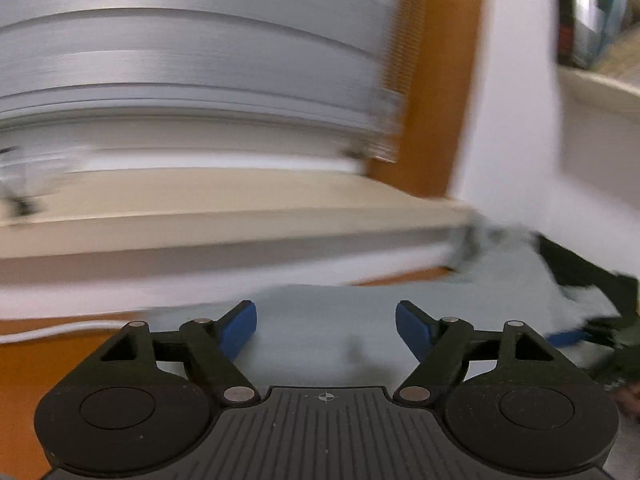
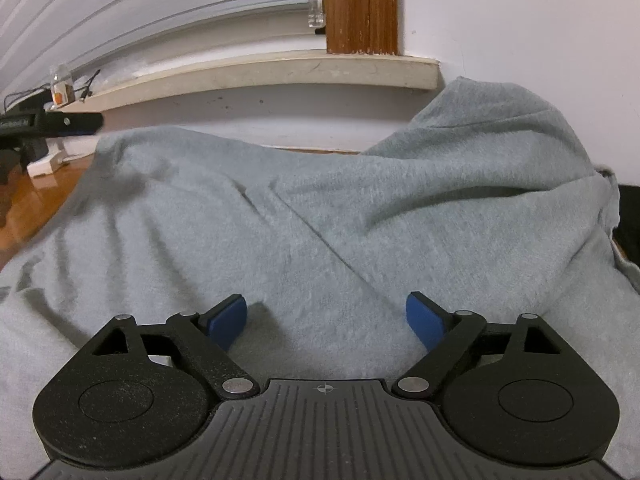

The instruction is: Fold clothes

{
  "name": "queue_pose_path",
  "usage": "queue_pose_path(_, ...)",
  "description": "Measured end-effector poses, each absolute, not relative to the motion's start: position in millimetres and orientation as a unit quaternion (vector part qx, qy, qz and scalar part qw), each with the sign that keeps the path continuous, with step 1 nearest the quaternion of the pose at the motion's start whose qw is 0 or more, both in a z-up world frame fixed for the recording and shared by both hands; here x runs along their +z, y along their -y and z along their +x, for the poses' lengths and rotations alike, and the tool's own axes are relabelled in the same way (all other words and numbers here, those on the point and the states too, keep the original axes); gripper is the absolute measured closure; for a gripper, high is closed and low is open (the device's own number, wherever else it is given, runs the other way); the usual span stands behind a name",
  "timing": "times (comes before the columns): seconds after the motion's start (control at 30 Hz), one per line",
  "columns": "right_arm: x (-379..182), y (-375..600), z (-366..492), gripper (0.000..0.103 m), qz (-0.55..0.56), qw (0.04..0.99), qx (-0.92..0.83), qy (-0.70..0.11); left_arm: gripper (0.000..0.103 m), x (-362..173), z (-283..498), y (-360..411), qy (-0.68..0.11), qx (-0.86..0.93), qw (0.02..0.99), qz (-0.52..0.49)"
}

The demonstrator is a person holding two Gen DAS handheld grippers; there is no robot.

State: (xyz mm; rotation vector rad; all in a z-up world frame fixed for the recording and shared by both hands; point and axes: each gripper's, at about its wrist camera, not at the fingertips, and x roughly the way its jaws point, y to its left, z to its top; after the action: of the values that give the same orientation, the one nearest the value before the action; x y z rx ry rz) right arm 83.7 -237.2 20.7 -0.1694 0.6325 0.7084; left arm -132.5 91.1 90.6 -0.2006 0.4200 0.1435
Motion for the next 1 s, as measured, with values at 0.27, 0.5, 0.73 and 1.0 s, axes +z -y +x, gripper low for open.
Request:
queue_pose_path(0.27, 27.3, 252.4, 69.6, 0.016, -0.069, 0.890, 0.338, -0.298, 0.014, 53.1, -80.6, -35.1, -0.276, -0.007, 0.960, -0.038)
queue_pose_path(0.5, 32.4, 289.7, 101.2, 0.050, -0.035, 0.917, 0.274, -0.288, 0.007, 46.1, -86.0, -42.7, -0.307, -0.014, 0.950, -0.062)
queue_pose_path(0.73, 29.0, 296.4, 116.3, 0.048, -0.046, 0.911, 0.275, -0.304, 0.001, 51.9, -95.1, -49.1, -0.301, -0.024, 0.951, -0.063)
queue_pose_path(1.0, 86.9, 293.9, 166.8, 0.048, -0.043, 0.933, 0.246, -0.260, 0.000, 58.7, -81.6, -71.4, -0.263, 0.001, 0.963, -0.064)
